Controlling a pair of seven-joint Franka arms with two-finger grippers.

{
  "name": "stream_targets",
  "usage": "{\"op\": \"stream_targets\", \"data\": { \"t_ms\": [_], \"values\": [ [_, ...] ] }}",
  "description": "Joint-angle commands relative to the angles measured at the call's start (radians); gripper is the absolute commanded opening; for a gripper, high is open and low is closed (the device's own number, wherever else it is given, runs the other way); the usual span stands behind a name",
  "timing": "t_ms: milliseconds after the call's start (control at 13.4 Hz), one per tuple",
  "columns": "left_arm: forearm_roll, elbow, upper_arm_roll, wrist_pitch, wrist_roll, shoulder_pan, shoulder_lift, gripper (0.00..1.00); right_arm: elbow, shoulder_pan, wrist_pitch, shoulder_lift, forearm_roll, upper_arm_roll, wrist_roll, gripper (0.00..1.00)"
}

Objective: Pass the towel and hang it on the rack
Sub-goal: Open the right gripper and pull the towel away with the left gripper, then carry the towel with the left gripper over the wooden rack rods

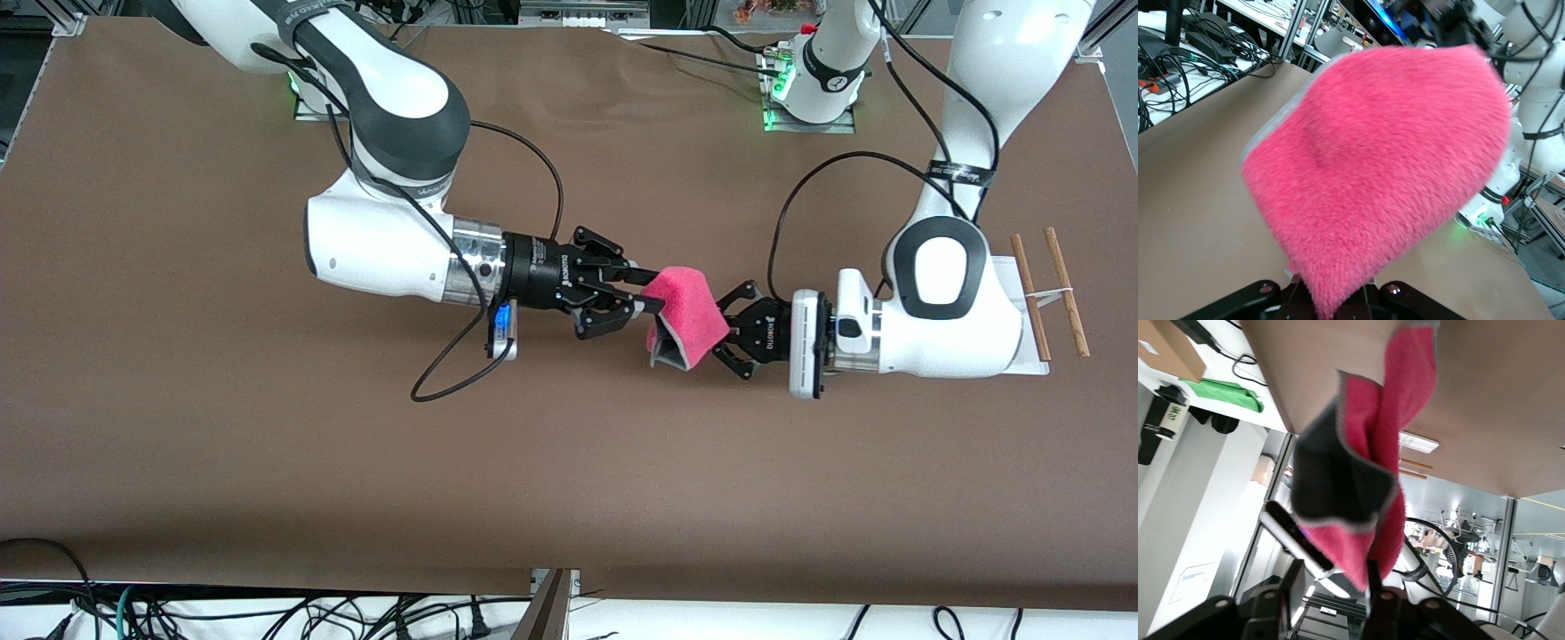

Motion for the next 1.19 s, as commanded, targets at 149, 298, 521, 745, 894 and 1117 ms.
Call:
{"op": "stream_targets", "data": {
  "t_ms": [149,298,521,745,894,1117],
  "values": [
    [0.158,-0.003,0.000,-0.031,0.014,0.039,-0.011,0.00,0.044,-0.075,-0.055,0.007,0.006,0.002,-0.013,1.00],
    [0.245,-0.005,0.000,-0.031,0.010,0.080,-0.006,0.00,0.044,-0.139,-0.153,0.005,-0.005,0.001,-0.056,1.00],
    [0.458,-0.003,0.000,-0.060,-0.032,0.140,-0.011,0.00,0.041,-0.224,-0.253,-0.036,-0.081,0.001,-0.114,1.00],
    [0.580,0.032,0.006,-0.120,-0.113,0.203,-0.015,0.00,0.036,-0.267,-0.411,-0.093,-0.221,-0.001,-0.171,1.00],
    [0.748,0.067,0.008,-0.152,-0.157,0.209,-0.015,0.00,0.033,-0.285,-0.541,-0.140,-0.276,-0.036,-0.226,1.00],
    [0.972,0.129,0.052,-0.239,-0.161,0.216,-0.015,0.00,-0.044,-0.286,-0.693,-0.278,-0.280,-0.166,-0.425,1.00]
  ]
}}
